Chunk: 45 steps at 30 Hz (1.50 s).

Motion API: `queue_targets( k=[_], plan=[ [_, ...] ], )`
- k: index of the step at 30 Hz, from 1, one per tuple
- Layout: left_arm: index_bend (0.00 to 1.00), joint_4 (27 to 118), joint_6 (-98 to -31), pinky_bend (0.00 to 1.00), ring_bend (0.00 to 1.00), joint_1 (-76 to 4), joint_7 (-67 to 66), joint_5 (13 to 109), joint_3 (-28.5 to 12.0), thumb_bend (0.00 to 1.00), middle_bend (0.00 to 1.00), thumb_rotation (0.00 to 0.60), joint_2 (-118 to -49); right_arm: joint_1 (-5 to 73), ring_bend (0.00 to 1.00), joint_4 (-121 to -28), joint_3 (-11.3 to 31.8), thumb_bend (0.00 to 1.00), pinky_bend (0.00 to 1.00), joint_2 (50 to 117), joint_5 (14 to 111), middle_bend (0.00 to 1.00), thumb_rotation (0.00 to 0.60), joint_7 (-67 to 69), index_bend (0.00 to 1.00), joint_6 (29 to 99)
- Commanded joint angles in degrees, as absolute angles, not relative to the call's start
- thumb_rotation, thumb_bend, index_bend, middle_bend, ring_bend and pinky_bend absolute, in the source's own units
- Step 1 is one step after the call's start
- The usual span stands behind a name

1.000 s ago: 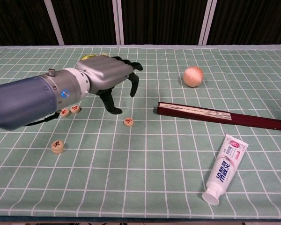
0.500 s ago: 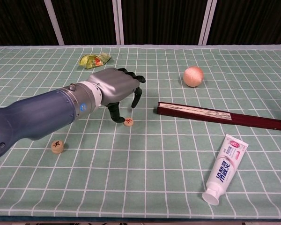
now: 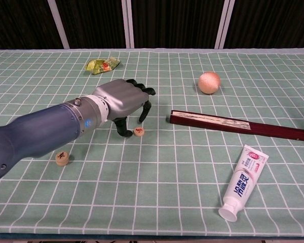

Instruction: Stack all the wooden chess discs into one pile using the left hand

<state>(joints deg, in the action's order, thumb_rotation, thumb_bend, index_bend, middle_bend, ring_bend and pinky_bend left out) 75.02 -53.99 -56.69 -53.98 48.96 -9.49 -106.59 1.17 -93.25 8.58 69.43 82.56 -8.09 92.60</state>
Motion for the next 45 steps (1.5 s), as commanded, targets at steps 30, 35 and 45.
queue_targets(
  k=[30,35,45],
  plan=[
    [0.49,73.0,-55.0,0.00,0.00,-58.4,-55.7,47.7,-8.3,0.31,0.01,0.600,-109.4,1.1,0.00,-93.2,8.9,0.23,0.00,69.6,82.5,0.01,0.600,-7.7,0.09,93.0],
    [0.49,72.9,-55.1,0.00,0.00,-58.4,-56.1,47.5,-8.0,0.31,0.01,0.600,-109.6,1.1,0.00,-93.2,9.0,0.23,0.00,69.6,82.5,0.01,0.600,-7.8,0.09,93.1],
    [0.52,73.1,-55.6,0.00,0.00,-58.5,-56.7,47.0,-7.9,0.31,0.01,0.600,-109.4,1.1,0.00,-93.2,9.0,0.23,0.00,69.6,82.5,0.01,0.600,-7.7,0.09,93.1]
  ],
)
